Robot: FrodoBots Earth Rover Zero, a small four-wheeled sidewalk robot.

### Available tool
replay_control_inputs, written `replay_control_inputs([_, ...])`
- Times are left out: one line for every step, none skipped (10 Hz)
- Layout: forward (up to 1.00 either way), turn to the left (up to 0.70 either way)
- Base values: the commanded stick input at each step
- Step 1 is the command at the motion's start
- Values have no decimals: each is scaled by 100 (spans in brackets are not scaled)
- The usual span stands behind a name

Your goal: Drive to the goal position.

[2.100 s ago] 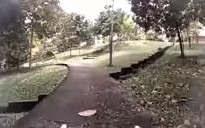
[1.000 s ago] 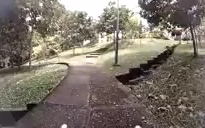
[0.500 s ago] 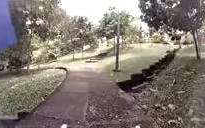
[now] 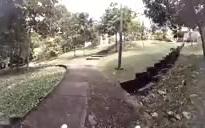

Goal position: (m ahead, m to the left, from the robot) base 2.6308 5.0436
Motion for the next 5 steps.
replay_control_inputs([50, 0])
replay_control_inputs([50, 0])
replay_control_inputs([50, 0])
replay_control_inputs([50, 0])
replay_control_inputs([50, 0])
